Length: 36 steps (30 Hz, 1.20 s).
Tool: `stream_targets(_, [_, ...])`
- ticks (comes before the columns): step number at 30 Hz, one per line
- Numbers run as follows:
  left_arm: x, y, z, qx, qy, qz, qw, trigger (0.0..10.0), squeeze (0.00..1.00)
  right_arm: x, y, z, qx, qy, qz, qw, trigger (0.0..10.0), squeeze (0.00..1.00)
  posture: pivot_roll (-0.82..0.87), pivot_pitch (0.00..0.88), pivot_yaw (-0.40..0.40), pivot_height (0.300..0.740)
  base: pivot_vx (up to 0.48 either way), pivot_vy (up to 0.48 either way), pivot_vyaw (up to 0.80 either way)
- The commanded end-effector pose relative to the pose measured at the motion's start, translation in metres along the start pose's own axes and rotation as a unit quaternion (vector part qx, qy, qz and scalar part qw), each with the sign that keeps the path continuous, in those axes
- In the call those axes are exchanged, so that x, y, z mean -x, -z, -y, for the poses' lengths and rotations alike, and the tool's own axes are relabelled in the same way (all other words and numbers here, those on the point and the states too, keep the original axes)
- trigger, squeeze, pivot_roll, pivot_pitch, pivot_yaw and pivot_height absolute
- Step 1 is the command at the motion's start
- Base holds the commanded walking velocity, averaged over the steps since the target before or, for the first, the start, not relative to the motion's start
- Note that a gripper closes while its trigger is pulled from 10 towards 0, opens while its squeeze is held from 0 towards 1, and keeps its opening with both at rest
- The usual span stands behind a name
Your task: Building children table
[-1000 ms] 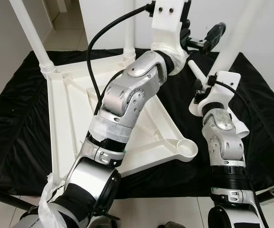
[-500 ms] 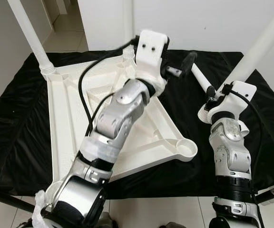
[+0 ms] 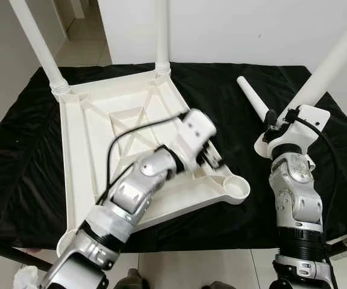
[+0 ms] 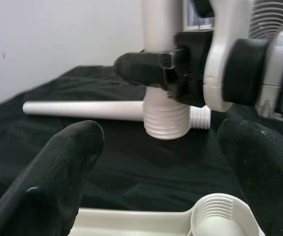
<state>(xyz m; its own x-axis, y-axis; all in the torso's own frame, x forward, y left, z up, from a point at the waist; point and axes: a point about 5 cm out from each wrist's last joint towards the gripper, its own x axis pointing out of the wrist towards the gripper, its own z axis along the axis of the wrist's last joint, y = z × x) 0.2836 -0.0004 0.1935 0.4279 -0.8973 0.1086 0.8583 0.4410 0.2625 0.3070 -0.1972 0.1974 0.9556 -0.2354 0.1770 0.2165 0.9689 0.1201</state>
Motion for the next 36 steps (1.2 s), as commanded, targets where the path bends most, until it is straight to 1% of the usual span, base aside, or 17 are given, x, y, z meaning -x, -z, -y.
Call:
stream_targets(1, [0.007, 0.013, 0.002, -0.02, 0.009, -0.024, 0.999, 10.0, 0.0, 0.002, -0.002, 0.002, 0.005, 0.001, 0.008, 1.0, 10.0, 0.0, -0.02, 0.0, 0.03, 0.74, 0.0, 0.0, 0.0])
stream_targets(4, [0.014, 0.023, 0.004, -0.039, 0.025, -0.046, 0.998, 10.0, 0.0, 0.004, -0.001, 0.004, 0.008, 0.002, 0.005, 1.0, 10.0, 0.0, -0.01, 0.0, 0.027, 0.74, 0.0, 0.0, 0.0])
stream_targets(5, [0.017, 0.028, 0.004, -0.056, 0.031, -0.059, 0.996, 10.0, 0.0, 0.004, 0.0, 0.004, 0.01, 0.002, 0.003, 1.0, 10.0, 0.0, -0.01, 0.0, 0.025, 0.74, 0.0, 0.0, 0.0])
stream_targets(6, [0.017, 0.028, 0.004, -0.056, 0.031, -0.059, 0.996, 10.0, 0.0, 0.004, 0.0, 0.004, 0.01, 0.002, 0.003, 1.0, 10.0, 0.0, -0.01, 0.0, 0.025, 0.74, 0.0, 0.0, 0.0])
stream_targets(8, [0.021, 0.035, 0.005, -0.082, 0.042, -0.078, 0.993, 10.0, 0.0, 0.005, 0.001, 0.005, 0.013, 0.001, 0.002, 1.0, 10.0, 0.0, -0.01, 0.0, 0.027, 0.74, 0.0, 0.0, 0.0])
stream_targets(9, [0.021, 0.035, 0.005, -0.082, 0.042, -0.078, 0.993, 10.0, 0.0, 0.005, 0.001, 0.005, 0.013, 0.001, 0.002, 1.0, 10.0, 0.0, -0.01, 0.0, 0.027, 0.74, 0.0, 0.0, 0.0])
stream_targets(11, [0.025, 0.044, 0.002, -0.099, 0.04, -0.105, 0.989, 10.0, 0.0, 0.005, 0.001, 0.006, 0.014, 0.001, 0.001, 1.0, 10.0, 0.0, -0.01, 0.0, 0.027, 0.74, 0.0, 0.0, 0.0])
stream_targets(14, [0.026, 0.051, -0.002, -0.11, 0.037, -0.133, 0.984, 10.0, 0.0, 0.005, 0.001, 0.006, 0.015, 0.001, 0.001, 1.0, 10.0, 0.0, -0.01, 0.0, 0.029, 0.74, 0.0, 0.0, 0.0])
stream_targets(15, [0.026, 0.051, -0.002, -0.11, 0.037, -0.133, 0.984, 10.0, 0.0, 0.005, 0.001, 0.006, 0.015, 0.001, 0.001, 1.0, 10.0, 0.0, -0.01, 0.0, 0.029, 0.74, 0.0, 0.0, 0.0])
stream_targets(17, [0.027, 0.059, -0.005, -0.141, 0.028, -0.162, 0.976, 10.0, 0.0, 0.005, 0.001, 0.006, 0.016, 0.001, 0.001, 1.0, 10.0, 0.0, -0.01, 0.0, 0.027, 0.74, 0.0, 0.0, 0.0])
stream_targets(19, [0.028, 0.061, -0.006, -0.151, 0.024, -0.173, 0.973, 10.0, 0.0, 0.005, 0.001, 0.006, 0.016, 0.001, 0.001, 1.0, 10.0, 0.0, -0.01, 0.0, 0.027, 0.74, 0.0, 0.0, 0.0])
stream_targets(21, [0.027, 0.067, -0.006, -0.183, 0.022, -0.195, 0.963, 10.0, 0.0, 0.005, 0.0, 0.006, 0.022, 0.003, 0.001, 1.0, 10.0, 0.0, -0.02, 0.0, 0.027, 0.74, 0.0, 0.0, 0.0])
stream_targets(25, [0.023, 0.069, -0.003, -0.198, 0.027, -0.199, 0.959, 10.0, 0.0, 0.006, -0.001, 0.007, 0.027, 0.004, 0.002, 1.0, 10.0, 0.0, -0.02, 0.0, 0.023, 0.74, 0.0, 0.0, 0.0])
stream_targets(31, [0.011, 0.066, 0.003, -0.218, 0.033, -0.179, 0.959, 10.0, 0.0, 0.005, -0.002, 0.007, 0.026, 0.004, 0.002, 1.0, 10.0, 0.0, -0.02, 0.0, 0.022, 0.74, 0.0, 0.0, 0.0])
stream_targets(33, [0.0, 0.061, 0.007, -0.217, 0.033, -0.164, 0.962, 10.0, 0.0, 0.005, -0.002, 0.007, 0.024, 0.005, 0.003, 1.0, 10.0, 0.0, -0.02, 0.002, 0.021, 0.74, 0.0, 0.0, 0.0])
stream_targets(35, [-0.001, 0.06, 0.007, -0.217, 0.033, -0.162, 0.962, 10.0, 0.0, 0.005, -0.002, 0.007, 0.024, 0.005, 0.003, 1.0, 10.0, 0.0, -0.02, 0.002, 0.021, 0.74, 0.0, 0.0, 0.0])
stream_targets(36, [-0.007, 0.057, 0.009, -0.212, 0.031, -0.155, 0.964, 10.0, 0.0, 0.005, -0.002, 0.007, 0.023, 0.006, 0.003, 1.0, 10.0, 0.0, -0.02, 0.007, 0.024, 0.74, 0.0, 0.0, 0.0])
